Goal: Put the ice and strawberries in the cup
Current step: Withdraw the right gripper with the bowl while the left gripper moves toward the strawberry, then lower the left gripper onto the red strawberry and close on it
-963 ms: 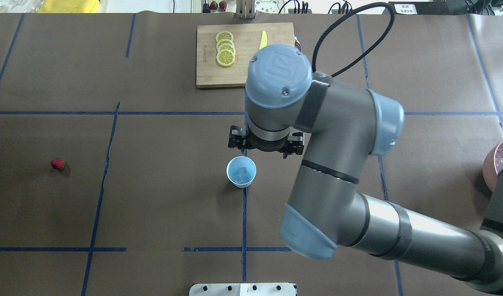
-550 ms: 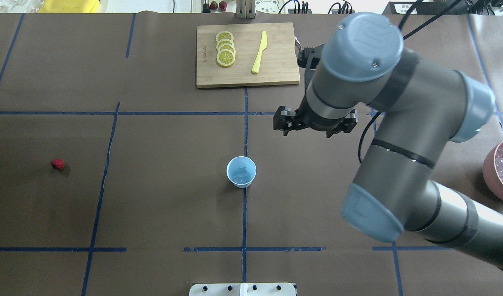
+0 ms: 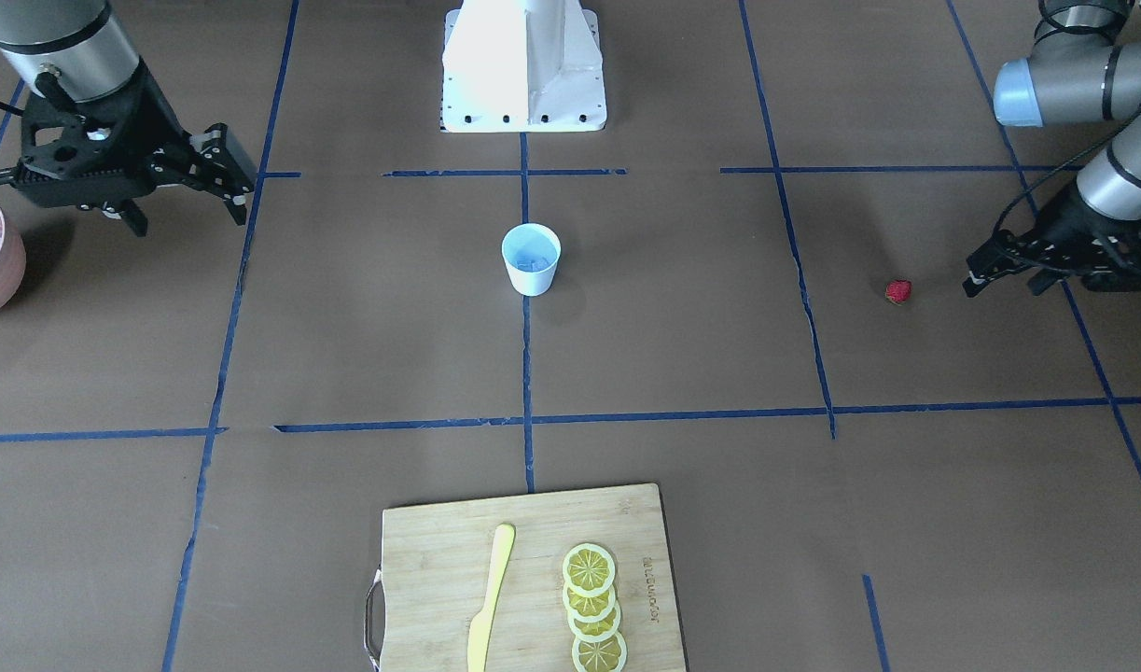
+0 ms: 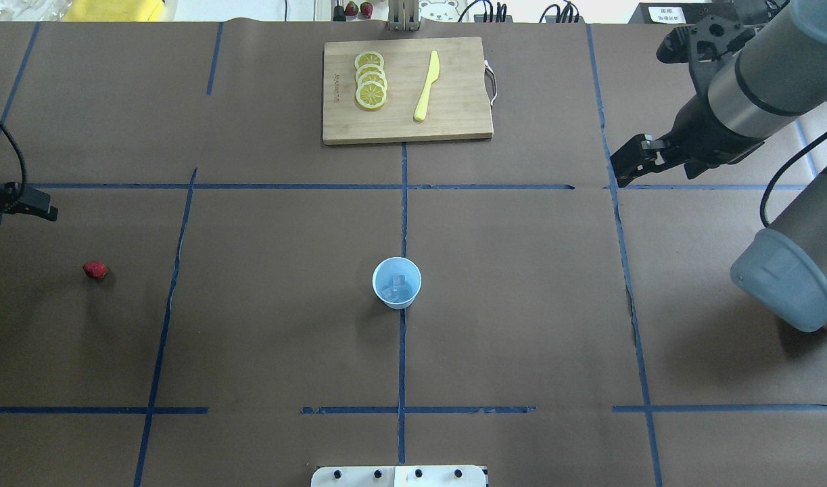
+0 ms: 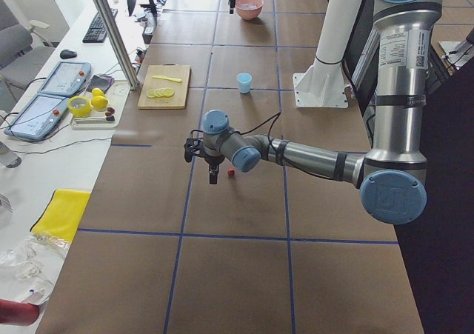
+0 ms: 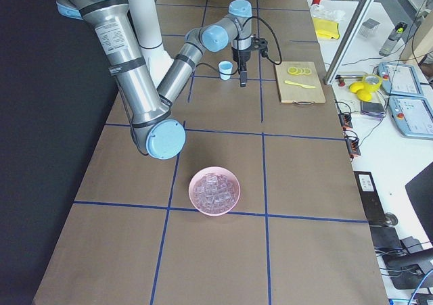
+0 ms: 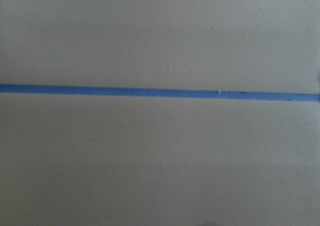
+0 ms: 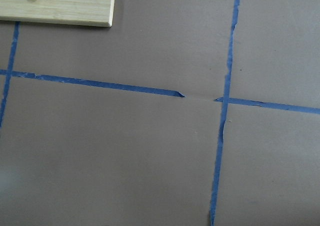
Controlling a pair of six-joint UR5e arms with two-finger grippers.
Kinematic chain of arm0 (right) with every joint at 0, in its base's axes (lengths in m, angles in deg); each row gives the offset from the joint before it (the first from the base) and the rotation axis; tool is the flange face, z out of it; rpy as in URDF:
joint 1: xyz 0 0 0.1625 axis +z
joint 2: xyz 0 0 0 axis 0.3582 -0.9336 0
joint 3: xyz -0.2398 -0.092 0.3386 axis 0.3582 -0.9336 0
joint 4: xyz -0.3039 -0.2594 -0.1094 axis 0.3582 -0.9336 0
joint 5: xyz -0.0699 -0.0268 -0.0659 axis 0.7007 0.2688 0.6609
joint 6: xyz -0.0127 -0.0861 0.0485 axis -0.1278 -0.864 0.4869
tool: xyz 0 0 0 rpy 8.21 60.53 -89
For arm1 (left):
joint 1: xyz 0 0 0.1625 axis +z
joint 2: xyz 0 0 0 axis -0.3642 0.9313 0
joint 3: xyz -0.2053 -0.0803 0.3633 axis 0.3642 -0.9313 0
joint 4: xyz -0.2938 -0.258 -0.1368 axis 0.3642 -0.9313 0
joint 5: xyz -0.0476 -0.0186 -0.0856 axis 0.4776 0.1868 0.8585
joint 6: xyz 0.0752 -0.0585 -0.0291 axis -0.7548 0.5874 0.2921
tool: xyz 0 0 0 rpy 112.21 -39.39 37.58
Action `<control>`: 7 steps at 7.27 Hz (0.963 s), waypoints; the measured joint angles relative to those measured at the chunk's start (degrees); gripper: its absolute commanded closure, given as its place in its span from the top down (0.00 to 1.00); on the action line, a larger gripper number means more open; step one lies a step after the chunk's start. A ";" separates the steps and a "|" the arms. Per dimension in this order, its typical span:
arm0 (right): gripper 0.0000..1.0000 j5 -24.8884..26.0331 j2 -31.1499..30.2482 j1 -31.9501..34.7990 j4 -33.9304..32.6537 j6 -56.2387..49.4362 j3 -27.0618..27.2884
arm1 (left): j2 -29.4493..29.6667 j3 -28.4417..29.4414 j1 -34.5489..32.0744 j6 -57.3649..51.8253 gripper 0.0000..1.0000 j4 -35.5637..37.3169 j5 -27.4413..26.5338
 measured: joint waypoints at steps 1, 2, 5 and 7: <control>1.00 -2.31 -4.35 2.92 3.89 -2.66 0.05 | -0.14 -0.04 4.05 4.57 1.00 -1.79 -3.51; 1.00 -4.16 -8.43 5.76 6.95 -5.94 0.04 | -0.05 -0.07 7.27 7.87 1.00 -2.72 -5.83; 1.00 -5.89 -12.44 9.10 9.18 -10.46 -0.25 | 0.14 0.24 12.23 11.58 0.98 -3.34 -8.70; 1.00 -6.27 -12.59 9.24 9.26 -10.66 -0.33 | 0.27 0.88 13.75 12.39 0.95 -3.30 -9.11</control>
